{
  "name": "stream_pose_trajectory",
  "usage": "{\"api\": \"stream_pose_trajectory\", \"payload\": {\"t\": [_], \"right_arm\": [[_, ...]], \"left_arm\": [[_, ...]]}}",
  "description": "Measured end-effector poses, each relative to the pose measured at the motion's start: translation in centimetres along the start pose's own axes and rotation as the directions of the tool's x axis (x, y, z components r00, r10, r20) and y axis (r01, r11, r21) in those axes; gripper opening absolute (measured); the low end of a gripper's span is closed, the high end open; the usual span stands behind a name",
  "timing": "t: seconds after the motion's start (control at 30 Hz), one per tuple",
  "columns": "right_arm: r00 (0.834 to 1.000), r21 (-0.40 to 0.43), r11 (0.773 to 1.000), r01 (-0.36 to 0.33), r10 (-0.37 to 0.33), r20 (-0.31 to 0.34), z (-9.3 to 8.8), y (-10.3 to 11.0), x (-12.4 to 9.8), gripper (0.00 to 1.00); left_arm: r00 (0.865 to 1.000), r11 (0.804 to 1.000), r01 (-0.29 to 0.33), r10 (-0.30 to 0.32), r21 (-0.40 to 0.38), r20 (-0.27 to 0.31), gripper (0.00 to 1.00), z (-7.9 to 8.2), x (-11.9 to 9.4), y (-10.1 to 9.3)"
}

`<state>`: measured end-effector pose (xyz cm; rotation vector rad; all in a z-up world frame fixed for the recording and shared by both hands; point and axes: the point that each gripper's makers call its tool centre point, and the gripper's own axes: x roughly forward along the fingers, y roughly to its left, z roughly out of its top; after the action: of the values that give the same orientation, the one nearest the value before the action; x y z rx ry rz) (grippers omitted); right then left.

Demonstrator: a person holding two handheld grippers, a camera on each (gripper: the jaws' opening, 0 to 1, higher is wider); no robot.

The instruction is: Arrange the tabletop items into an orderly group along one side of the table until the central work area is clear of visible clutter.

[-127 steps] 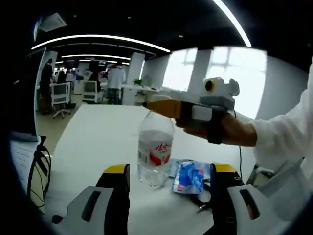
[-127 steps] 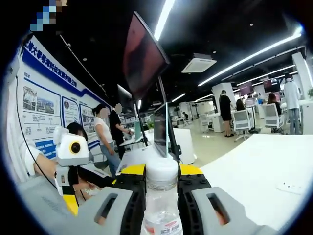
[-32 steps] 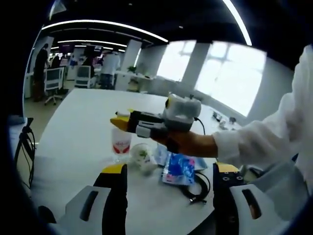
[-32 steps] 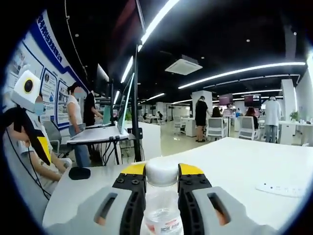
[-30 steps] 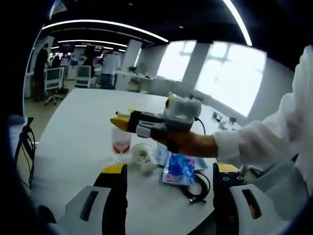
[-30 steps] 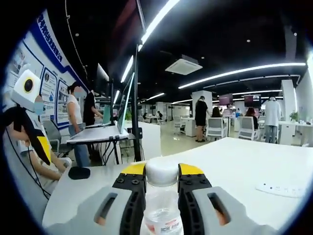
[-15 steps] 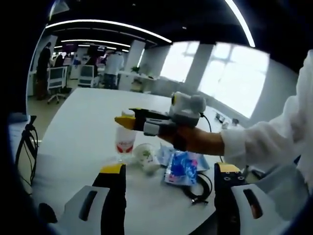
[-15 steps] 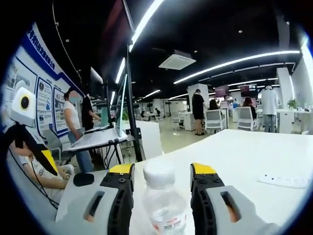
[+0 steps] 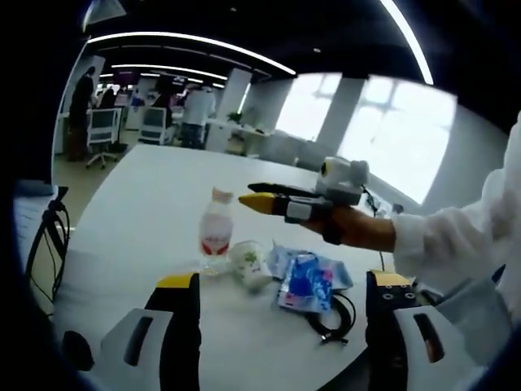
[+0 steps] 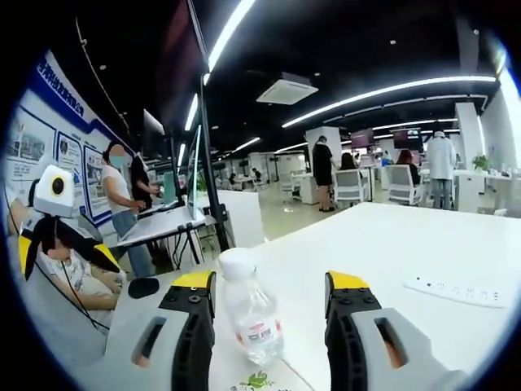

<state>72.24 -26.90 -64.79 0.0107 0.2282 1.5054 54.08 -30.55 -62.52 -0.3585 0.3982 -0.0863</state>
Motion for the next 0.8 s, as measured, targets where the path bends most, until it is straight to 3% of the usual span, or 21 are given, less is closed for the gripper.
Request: {"api": "stream_pose_trajectory", "payload": {"t": [0.33,0.8], "right_arm": [[1.0,0.008,1.0,0.007,-0.007,-0.025,-0.8,-0.5,-0.2,0.5],[0.993,0.039,0.999,-0.015,0.02,-0.119,-4.8,-1.1,-1.1,0.47]], "left_arm": [[1.0,1.0,0.013,-0.013,0.001,-0.015,0.8,-0.3,0.2,-0.2],[1.0,1.0,0.008,-0.008,-0.019,-0.019,0.79,-0.4,0.2,0.3]]}}
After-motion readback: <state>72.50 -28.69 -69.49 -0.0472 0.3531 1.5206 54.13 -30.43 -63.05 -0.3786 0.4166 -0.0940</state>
